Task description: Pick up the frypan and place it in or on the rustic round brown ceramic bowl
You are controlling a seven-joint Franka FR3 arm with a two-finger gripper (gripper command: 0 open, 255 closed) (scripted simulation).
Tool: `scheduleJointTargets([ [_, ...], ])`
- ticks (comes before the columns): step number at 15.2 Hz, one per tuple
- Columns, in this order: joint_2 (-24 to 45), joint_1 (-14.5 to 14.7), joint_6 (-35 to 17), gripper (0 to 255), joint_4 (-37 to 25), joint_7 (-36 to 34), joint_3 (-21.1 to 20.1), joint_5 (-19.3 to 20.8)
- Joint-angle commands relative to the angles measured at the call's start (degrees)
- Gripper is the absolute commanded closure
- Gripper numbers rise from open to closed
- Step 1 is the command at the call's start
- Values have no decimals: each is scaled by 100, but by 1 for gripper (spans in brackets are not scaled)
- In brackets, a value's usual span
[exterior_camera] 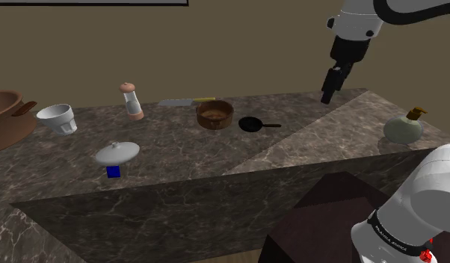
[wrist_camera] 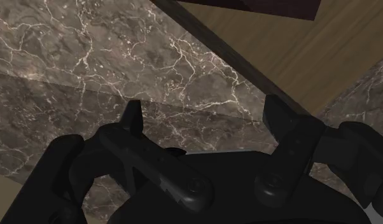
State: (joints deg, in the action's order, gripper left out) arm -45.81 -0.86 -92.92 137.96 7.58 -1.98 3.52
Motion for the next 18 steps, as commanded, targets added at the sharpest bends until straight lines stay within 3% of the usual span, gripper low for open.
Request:
scheduleJointTargets([
  [1, 0, 0, 0, 0, 0, 0, 0, 0],
  [9, 1366, 106, -1366, 0, 84, 1231, 622, 320],
  [18, 3325, 267, -2648, 0, -482, 2612, 1117, 308],
])
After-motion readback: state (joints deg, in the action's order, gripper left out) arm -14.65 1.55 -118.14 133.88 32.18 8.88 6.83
